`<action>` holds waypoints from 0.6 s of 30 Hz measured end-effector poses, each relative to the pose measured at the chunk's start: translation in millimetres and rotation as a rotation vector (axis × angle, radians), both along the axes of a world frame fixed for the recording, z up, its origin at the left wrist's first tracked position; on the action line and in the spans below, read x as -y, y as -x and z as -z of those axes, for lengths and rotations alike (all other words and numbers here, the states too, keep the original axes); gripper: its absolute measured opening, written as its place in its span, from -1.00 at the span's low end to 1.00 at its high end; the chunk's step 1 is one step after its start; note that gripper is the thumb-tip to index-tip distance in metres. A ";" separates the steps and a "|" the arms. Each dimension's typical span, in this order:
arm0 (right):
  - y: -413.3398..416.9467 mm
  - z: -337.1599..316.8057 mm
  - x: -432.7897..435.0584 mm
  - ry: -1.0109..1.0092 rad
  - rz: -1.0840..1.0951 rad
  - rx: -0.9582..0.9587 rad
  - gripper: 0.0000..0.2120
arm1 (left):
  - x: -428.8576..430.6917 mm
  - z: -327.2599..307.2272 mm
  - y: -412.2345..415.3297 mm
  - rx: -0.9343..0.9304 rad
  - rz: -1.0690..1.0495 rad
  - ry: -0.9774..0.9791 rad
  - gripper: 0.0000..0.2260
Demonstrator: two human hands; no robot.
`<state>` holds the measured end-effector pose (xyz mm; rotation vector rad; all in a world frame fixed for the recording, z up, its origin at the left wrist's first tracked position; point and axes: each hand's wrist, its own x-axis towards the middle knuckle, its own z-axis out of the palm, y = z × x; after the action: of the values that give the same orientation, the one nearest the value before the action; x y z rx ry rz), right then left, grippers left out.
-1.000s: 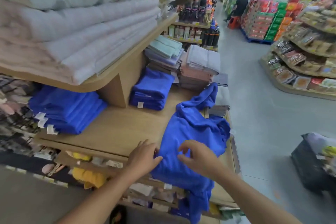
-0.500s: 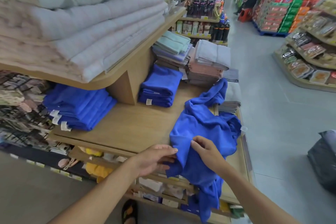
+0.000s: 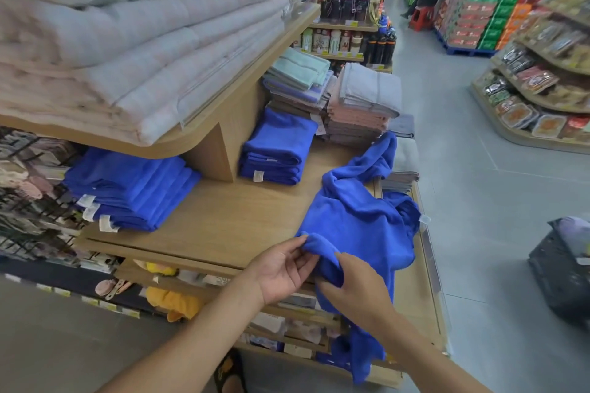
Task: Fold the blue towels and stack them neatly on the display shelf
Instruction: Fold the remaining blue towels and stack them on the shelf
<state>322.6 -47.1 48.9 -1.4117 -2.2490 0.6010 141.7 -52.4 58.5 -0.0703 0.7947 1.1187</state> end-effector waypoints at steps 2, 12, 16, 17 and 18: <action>-6.2 -16.3 -4.1 0.037 -0.070 -0.140 -0.77 | -4.3 -3.6 -2.4 0.002 -0.003 -0.016 -0.79; -29.7 -134.3 9.9 0.328 -0.462 -0.530 -0.80 | -53.4 -34.9 -20.1 0.064 0.071 -0.232 -0.65; -38.7 -153.8 14.0 0.492 -0.575 -0.711 -0.80 | -92.5 -44.9 -20.8 -0.182 0.132 -0.165 -0.71; -41.8 -155.2 12.6 0.506 -0.574 -0.729 -0.81 | -99.3 -48.0 -22.1 -0.252 0.184 -0.114 -0.74; -45.7 -155.7 11.3 0.514 -0.570 -0.737 -0.83 | -103.0 -54.3 -25.6 -0.323 0.254 -0.101 -0.78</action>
<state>368.2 -58.3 204.6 -0.5158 -1.8988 1.6589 167.3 50.7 112.8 0.2958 1.0015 0.9365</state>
